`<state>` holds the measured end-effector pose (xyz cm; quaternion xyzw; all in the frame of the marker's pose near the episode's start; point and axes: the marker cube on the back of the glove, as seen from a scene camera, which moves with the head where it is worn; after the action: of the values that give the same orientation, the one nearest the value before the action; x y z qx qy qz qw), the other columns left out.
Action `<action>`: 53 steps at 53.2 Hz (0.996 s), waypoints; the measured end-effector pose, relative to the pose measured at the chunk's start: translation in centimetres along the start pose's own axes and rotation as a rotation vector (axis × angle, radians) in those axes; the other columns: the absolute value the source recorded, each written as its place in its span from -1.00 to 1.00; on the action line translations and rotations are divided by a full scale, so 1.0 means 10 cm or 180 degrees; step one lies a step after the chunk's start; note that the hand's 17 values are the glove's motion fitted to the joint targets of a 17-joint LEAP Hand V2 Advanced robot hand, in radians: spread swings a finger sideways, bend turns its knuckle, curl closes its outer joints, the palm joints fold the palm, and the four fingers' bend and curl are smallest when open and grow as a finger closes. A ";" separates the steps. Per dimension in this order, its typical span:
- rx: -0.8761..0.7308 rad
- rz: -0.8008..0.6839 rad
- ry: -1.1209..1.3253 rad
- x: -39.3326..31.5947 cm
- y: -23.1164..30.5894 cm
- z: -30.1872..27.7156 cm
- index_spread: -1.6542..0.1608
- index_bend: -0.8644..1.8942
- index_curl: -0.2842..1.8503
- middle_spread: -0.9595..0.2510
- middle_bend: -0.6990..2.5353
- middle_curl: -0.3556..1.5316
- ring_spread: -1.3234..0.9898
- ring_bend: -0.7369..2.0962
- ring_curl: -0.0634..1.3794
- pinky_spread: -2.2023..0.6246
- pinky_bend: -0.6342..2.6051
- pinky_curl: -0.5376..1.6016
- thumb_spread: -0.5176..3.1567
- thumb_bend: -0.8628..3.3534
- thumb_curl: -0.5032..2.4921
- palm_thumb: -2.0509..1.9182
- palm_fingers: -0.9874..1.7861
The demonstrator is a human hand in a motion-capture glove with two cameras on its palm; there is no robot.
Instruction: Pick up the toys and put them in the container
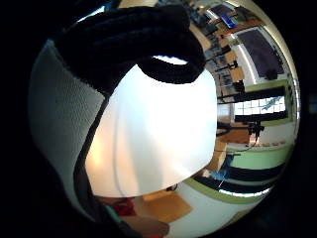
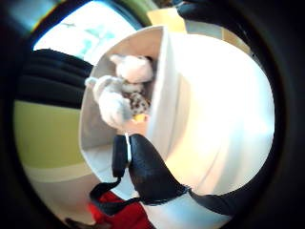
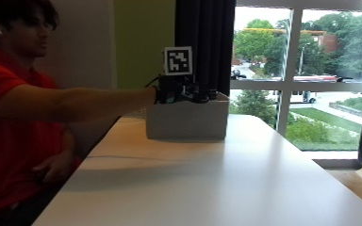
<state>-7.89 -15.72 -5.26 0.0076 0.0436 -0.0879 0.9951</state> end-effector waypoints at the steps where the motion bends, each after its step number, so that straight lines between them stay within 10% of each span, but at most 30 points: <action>1: -0.0017 0.0034 -0.0007 0.08 0.04 0.02 0.39 -0.25 -0.35 0.41 -0.46 -0.25 0.14 -0.27 -0.62 0.63 -0.03 -0.20 -0.15 -0.63 -0.48 -0.03 -0.33; 53: -0.0256 0.1039 -0.0113 1.45 1.27 0.87 0.36 -0.22 -0.37 0.41 -0.47 -0.31 0.14 -0.35 -0.58 0.63 -0.16 -0.23 -0.15 -0.62 -0.53 -0.01 -0.32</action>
<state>9.31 -5.94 2.20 -0.0269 0.0276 0.0766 0.9963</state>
